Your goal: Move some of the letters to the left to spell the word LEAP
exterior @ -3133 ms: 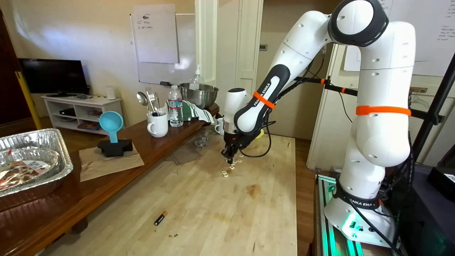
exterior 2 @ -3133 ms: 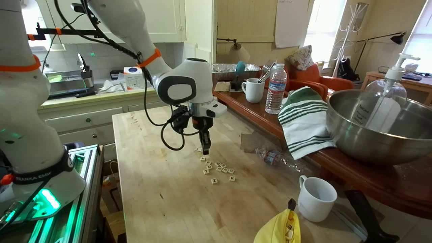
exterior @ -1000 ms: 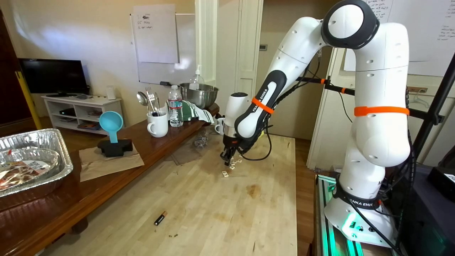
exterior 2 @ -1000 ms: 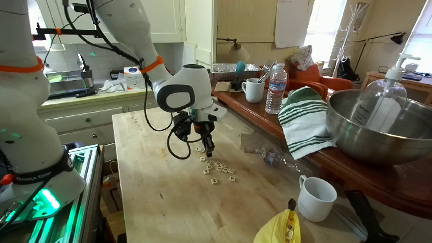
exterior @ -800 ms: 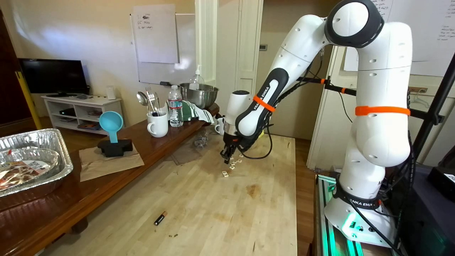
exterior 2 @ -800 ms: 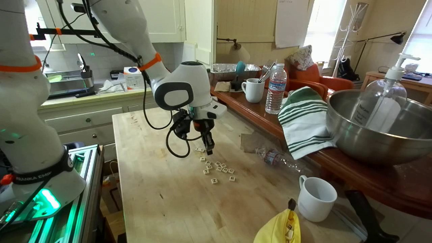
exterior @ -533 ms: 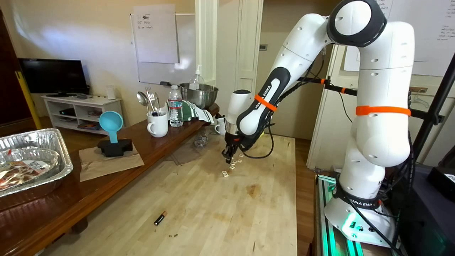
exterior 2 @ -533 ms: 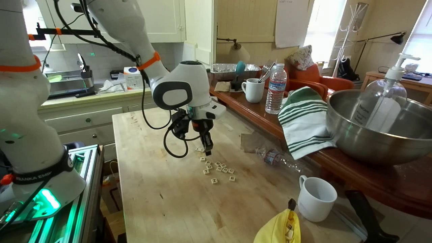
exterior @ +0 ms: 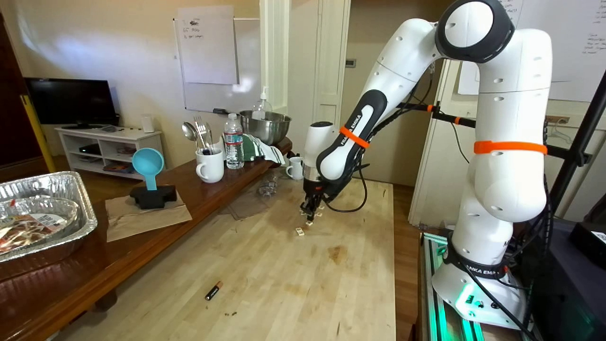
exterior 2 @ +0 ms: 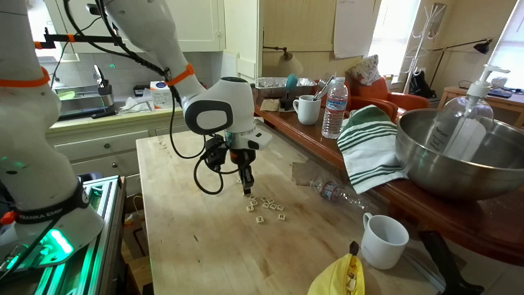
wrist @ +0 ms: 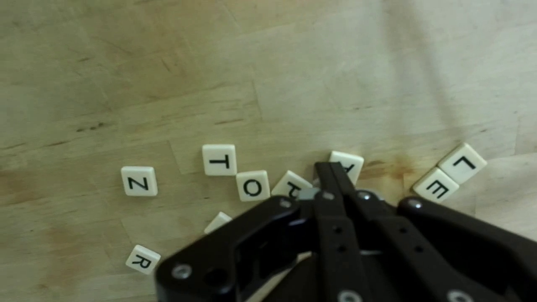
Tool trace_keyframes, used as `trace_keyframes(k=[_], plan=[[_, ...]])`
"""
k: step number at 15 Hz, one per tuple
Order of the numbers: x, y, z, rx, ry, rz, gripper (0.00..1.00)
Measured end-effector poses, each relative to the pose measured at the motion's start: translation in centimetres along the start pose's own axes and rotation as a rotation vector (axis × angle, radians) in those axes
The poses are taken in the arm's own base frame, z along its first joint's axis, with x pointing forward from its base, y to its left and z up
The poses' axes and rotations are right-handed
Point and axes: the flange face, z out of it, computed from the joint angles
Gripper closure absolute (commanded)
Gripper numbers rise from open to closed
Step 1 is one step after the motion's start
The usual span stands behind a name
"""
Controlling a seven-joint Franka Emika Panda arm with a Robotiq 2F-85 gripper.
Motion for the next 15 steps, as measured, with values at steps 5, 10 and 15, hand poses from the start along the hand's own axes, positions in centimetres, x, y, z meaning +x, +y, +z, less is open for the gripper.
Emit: trace_keyframes(k=[5, 10, 15], plan=[[-0.2, 0.0, 0.5, -0.008, -0.015, -0.016, 1.00], [0.2, -0.3, 0.6, -0.027, -0.011, -0.065, 1.00], [0.7, -1.1, 0.6, -0.049, 0.001, -0.162, 1.00]])
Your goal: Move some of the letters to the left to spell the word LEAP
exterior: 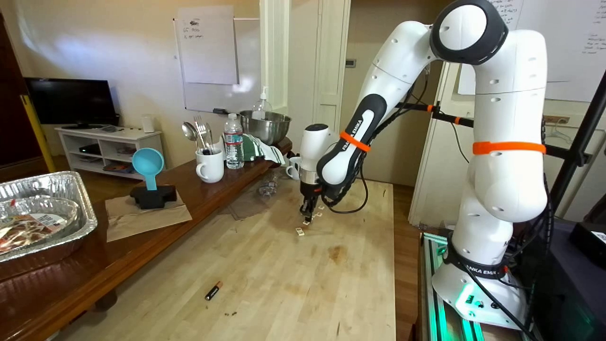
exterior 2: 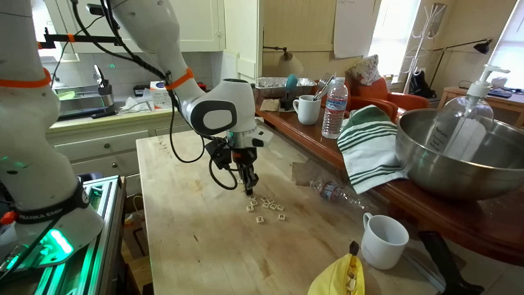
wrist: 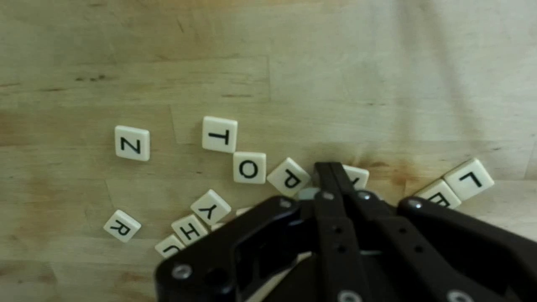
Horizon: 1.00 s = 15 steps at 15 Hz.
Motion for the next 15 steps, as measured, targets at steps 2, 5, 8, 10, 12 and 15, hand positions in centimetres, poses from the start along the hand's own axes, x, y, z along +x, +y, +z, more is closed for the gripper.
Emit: trace_keyframes(k=[2, 5, 8, 10, 12, 15], plan=[[0.2, -0.6, 0.0, -0.011, 0.013, -0.055, 1.00], [0.6, -1.6, -0.1, -0.030, 0.031, -0.142, 1.00], [0.9, -2.4, -0.1, -0.045, 0.053, -0.221, 1.00], [1.0, -2.8, -0.1, -0.054, 0.063, -0.266, 1.00], [1.0, -3.1, -0.1, -0.062, 0.071, -0.307, 1.00], [1.0, -3.5, -0.1, -0.073, 0.083, -0.362, 1.00]])
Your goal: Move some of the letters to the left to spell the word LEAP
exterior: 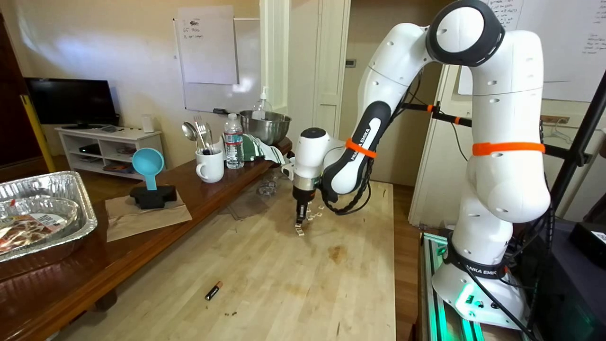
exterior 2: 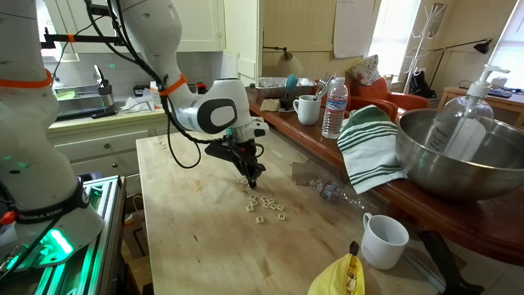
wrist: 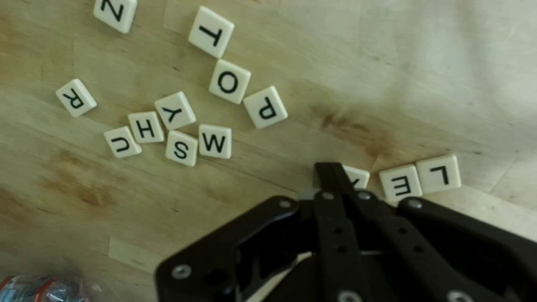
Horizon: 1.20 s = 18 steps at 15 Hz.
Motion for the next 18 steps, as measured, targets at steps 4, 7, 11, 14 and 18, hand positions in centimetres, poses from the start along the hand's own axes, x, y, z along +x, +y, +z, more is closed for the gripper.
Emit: trace_keyframes(k=[4, 7, 11, 14, 18], plan=[[0.1, -0.4, 0.0, -0.016, 0.006, -0.063, 1.00], [0.0, -0.6, 0.0, -0.031, 0.009, -0.116, 1.00], [0.0, -1.2, -0.1, -0.046, 0.021, -0.173, 1.00], [0.1, -1.6, -0.1, -0.053, 0.031, -0.198, 1.00], [0.1, -2.1, -0.2, -0.065, 0.035, -0.240, 1.00]])
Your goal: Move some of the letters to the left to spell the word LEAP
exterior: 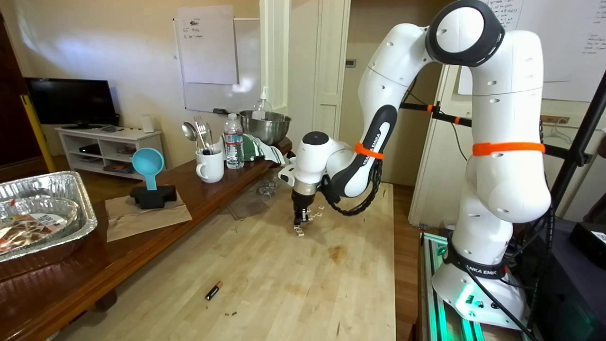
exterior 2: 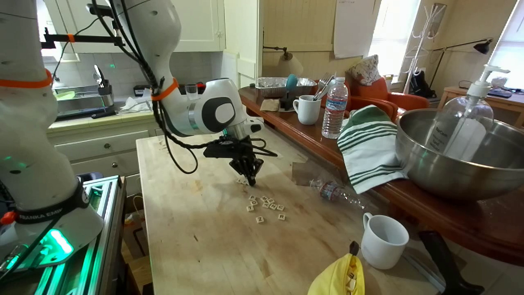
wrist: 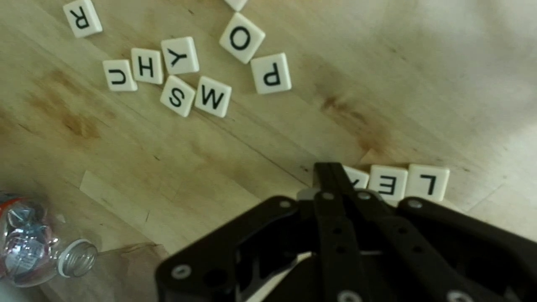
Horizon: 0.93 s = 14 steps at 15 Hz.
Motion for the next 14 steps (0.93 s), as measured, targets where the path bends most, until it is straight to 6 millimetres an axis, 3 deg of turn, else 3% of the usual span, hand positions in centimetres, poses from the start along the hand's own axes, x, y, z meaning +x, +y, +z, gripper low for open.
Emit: trace_keyframes(k=[14], plan=[[-0.05, -0.51, -0.04, -0.024, 0.004, -0.076, 1.00]])
